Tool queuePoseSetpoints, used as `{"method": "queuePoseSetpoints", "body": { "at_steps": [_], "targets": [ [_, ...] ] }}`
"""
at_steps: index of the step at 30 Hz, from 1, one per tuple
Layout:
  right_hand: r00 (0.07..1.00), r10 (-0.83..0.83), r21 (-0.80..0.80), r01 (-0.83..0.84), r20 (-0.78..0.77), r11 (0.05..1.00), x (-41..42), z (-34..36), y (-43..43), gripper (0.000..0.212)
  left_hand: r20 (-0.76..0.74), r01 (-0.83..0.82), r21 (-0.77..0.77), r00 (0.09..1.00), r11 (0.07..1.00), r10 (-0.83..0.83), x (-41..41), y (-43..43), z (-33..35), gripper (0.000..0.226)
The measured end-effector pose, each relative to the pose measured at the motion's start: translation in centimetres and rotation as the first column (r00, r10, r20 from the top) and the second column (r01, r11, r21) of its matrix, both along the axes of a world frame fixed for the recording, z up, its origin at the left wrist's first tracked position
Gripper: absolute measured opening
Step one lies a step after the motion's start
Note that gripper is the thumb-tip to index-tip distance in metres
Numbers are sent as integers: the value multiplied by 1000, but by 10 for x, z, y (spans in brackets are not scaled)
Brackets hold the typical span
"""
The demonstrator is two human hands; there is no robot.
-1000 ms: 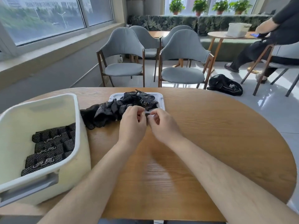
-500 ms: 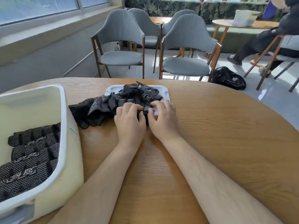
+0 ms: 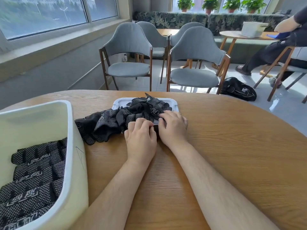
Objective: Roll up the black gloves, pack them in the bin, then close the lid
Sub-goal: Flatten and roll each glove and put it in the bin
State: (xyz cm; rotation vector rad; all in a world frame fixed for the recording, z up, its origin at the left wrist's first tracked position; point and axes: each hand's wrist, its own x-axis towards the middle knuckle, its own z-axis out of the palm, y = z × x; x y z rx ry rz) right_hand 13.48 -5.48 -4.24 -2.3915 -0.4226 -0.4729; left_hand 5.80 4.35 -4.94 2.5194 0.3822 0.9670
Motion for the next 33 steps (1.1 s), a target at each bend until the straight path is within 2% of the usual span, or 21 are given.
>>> {"method": "queuePoseSetpoints", "body": {
  "at_steps": [8, 16, 21, 23, 25, 26, 29, 33],
  "targets": [
    [995, -16, 158, 0, 100, 987, -19, -5, -20, 25, -7, -1, 3, 1000, 1000, 1, -2, 1, 0, 11],
    [956, -49, 267, -31, 288, 963, -52, 3, -60, 20, 0, 42, -24, 999, 999, -42, -7, 1, 6, 10],
    [957, -23, 378, -91, 288, 921, -78, 9, -77, 19, 38, 203, -58, 979, 978, -201, -21, -15, 14, 8],
    [977, 17, 408, -105, 213, 907, -87, 10, -80, 17, 48, 357, -287, 932, 889, -359, -29, -22, 18, 16],
    [991, 103, 408, -131, 90, 904, -94, 11, -82, 31, 104, 450, -585, 867, 675, -487, -39, -32, 25, 23],
    [988, 146, 399, -150, 40, 904, -97, 11, -82, 37, 151, 472, -665, 844, 579, -514, -42, -35, 27, 26],
    [981, 193, 375, -190, 30, 908, -98, 9, -82, 37, 260, 486, -793, 815, 366, -518, -45, -36, 29, 33],
    [988, 145, 390, -156, 57, 907, -105, 8, -84, 26, 269, 348, -934, 834, 79, -482, -51, -35, 28, 40]
  ]
}}
